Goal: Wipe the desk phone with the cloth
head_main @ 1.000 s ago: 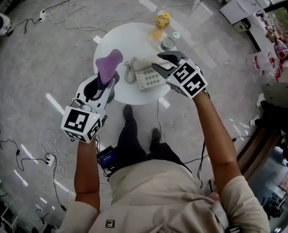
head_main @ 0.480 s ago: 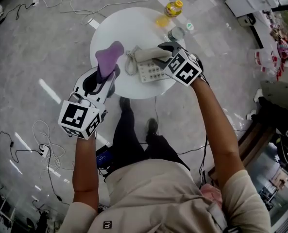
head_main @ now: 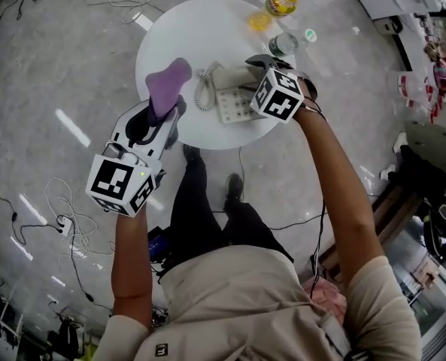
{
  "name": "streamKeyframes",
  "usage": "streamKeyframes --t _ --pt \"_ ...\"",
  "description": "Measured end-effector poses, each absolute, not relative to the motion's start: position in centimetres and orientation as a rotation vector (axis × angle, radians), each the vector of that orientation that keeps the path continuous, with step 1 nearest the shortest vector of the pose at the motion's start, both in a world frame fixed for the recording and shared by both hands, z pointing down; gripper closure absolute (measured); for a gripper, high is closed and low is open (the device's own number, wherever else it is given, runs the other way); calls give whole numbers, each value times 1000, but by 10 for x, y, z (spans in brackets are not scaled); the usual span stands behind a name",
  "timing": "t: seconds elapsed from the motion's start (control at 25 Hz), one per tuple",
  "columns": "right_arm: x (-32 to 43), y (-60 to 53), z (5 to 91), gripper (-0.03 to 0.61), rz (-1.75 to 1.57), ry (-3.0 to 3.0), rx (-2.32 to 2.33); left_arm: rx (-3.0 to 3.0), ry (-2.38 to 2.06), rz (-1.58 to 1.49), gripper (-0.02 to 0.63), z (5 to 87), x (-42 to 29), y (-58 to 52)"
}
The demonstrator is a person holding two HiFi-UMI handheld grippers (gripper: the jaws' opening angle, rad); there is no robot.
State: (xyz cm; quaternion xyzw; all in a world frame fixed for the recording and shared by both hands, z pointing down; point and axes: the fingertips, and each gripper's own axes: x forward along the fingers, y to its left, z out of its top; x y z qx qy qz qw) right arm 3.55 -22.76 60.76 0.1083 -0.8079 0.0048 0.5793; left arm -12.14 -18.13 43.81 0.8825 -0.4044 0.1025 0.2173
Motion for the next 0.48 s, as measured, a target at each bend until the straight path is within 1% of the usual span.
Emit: streamKeyframes --t 0.48 --pt "35 -232 645 302 -11 -1814 142 2417 -1102 279 523 460 -121 -192"
